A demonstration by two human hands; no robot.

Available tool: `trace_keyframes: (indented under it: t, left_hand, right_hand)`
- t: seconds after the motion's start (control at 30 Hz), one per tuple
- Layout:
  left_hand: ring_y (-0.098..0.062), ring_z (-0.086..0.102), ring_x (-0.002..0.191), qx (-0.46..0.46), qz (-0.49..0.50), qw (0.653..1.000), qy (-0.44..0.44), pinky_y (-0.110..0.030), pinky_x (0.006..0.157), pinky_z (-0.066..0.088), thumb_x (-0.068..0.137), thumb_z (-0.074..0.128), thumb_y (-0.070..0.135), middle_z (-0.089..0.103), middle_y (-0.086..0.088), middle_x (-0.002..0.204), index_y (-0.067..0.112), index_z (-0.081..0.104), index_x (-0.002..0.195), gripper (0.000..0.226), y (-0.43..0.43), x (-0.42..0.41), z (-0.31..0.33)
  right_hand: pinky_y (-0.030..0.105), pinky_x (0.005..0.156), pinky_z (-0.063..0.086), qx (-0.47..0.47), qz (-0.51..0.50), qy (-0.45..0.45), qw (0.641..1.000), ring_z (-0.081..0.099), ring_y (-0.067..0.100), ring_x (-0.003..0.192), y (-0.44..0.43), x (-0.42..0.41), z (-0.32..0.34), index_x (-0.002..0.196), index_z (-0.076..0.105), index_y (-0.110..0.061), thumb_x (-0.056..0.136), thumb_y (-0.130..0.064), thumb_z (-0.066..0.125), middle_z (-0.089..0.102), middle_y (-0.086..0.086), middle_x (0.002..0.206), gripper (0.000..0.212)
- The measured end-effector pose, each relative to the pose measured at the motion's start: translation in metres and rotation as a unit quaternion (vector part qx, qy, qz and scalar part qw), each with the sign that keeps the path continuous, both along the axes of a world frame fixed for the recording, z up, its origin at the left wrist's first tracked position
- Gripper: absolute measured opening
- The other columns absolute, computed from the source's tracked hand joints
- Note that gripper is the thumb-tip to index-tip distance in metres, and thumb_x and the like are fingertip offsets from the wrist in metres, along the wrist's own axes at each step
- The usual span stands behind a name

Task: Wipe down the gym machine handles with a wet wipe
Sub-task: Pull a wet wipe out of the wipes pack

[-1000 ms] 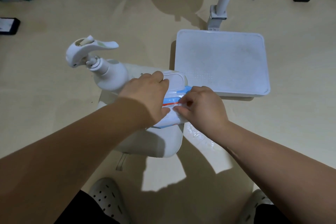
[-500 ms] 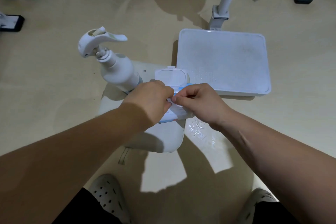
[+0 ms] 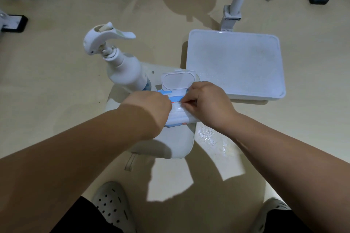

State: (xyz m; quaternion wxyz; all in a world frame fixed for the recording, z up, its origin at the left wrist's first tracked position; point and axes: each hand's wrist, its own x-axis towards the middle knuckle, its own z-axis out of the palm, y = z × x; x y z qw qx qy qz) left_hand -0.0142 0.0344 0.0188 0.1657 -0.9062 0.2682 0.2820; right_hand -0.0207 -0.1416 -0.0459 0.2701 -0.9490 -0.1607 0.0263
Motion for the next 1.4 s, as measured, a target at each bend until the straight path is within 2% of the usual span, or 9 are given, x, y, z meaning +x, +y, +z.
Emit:
trace_keyframes:
  t: [0.07, 0.13, 0.2, 0.3, 0.5, 0.73, 0.93, 1.17, 1.4]
  left_hand:
    - [-0.019, 0.052, 0.094, 0.016, -0.009, 0.999, 0.035, -0.030, 0.074, 0.039, 0.097, 0.051, 0.028, 0.055, 0.002, 0.134, 0.021, 0.044, 0.139, 0.044, 0.005, -0.002, 0.001]
    - [-0.021, 0.057, 0.112, 0.021, -0.023, 0.998, 0.060, -0.029, 0.075, 0.038, 0.098, 0.049, 0.031, 0.028, 0.000, 0.162, 0.022, 0.035, 0.149, 0.054, 0.010, -0.004, 0.000]
    - [-0.022, 0.058, 0.116, 0.023, -0.029, 0.996, 0.076, -0.029, 0.073, 0.038, 0.098, 0.048, 0.037, 0.003, 0.000, 0.169, 0.021, 0.029, 0.152, 0.059, 0.014, -0.008, -0.002]
    - [-0.022, 0.059, 0.113, 0.031, -0.038, 0.995, 0.083, -0.029, 0.072, 0.037, 0.096, 0.046, 0.051, -0.010, -0.002, 0.168, 0.019, 0.019, 0.156, 0.073, 0.017, -0.012, -0.002]
    - [-0.021, 0.058, 0.118, 0.016, -0.034, 0.995, 0.092, -0.028, 0.077, 0.040, 0.097, 0.048, 0.048, -0.009, -0.001, 0.168, 0.021, 0.019, 0.156, 0.072, 0.017, -0.009, 0.000]
    - [-0.021, 0.057, 0.119, -0.014, -0.034, 0.996, 0.084, -0.030, 0.086, 0.045, 0.097, 0.048, 0.049, -0.001, -0.002, 0.169, 0.020, 0.033, 0.149, 0.061, 0.018, -0.007, 0.000]
    - [-0.021, 0.053, 0.127, -0.007, -0.053, 0.996, 0.075, -0.032, 0.094, 0.047, 0.098, 0.046, 0.050, -0.005, -0.002, 0.169, 0.019, 0.023, 0.155, 0.069, 0.018, -0.008, 0.001]
    - [-0.019, 0.051, 0.128, -0.021, -0.045, 0.995, 0.091, -0.028, 0.096, 0.048, 0.099, 0.044, 0.051, -0.003, 0.000, 0.169, 0.022, 0.019, 0.157, 0.069, 0.020, -0.006, 0.004]
    - [-0.019, 0.052, 0.128, -0.015, -0.038, 0.995, 0.096, -0.026, 0.092, 0.045, 0.100, 0.044, 0.051, -0.006, 0.000, 0.169, 0.021, 0.018, 0.157, 0.070, 0.020, -0.008, 0.004]
  right_hand:
    - [0.035, 0.055, 0.053, -0.009, 0.011, -0.019, 1.000, 0.063, 0.029, 0.069, 0.003, 0.002, -0.003, 0.078, 0.082, -0.020, 0.077, -0.015, 0.068, 0.066, 0.003, 0.071, 0.015]
    - [0.033, 0.053, 0.052, -0.020, 0.033, -0.028, 0.999, 0.063, 0.029, 0.068, 0.004, 0.005, -0.004, 0.076, 0.081, -0.021, 0.076, -0.019, 0.064, 0.067, 0.003, 0.071, 0.017]
    - [0.033, 0.053, 0.051, -0.027, 0.054, -0.028, 0.998, 0.064, 0.030, 0.069, 0.005, 0.007, -0.004, 0.078, 0.082, -0.021, 0.076, -0.021, 0.065, 0.067, 0.002, 0.072, 0.017]
    - [0.031, 0.052, 0.049, -0.043, 0.070, -0.027, 0.996, 0.062, 0.029, 0.069, 0.005, 0.008, -0.006, 0.079, 0.082, -0.022, 0.077, -0.022, 0.065, 0.066, 0.000, 0.072, 0.017]
    - [0.026, 0.048, 0.027, -0.134, 0.089, -0.059, 0.985, 0.058, 0.027, 0.066, 0.012, 0.006, -0.005, 0.073, 0.071, -0.016, 0.081, -0.015, 0.070, 0.057, 0.001, 0.072, 0.007]
    - [0.027, 0.047, 0.028, -0.189, 0.137, -0.042, 0.971, 0.059, 0.028, 0.067, 0.006, 0.004, -0.008, 0.092, 0.068, -0.011, 0.068, -0.018, 0.085, 0.059, 0.007, 0.084, 0.030]
    - [0.037, 0.056, 0.044, -0.132, 0.094, -0.028, 0.986, 0.057, 0.030, 0.081, 0.002, 0.010, -0.009, 0.104, 0.062, -0.010, 0.095, -0.015, 0.060, 0.057, 0.009, 0.104, 0.011]
    - [0.034, 0.056, 0.051, -0.029, 0.097, -0.023, 0.995, 0.066, 0.029, 0.074, -0.004, 0.012, -0.005, 0.101, 0.073, -0.016, 0.089, -0.035, 0.052, 0.066, 0.004, 0.095, 0.032]
    - [0.028, 0.044, 0.042, -0.100, 0.165, -0.081, 0.978, 0.061, 0.028, 0.062, 0.004, 0.013, -0.003, 0.083, 0.078, -0.021, 0.085, -0.023, 0.066, 0.060, 0.002, 0.078, 0.012]
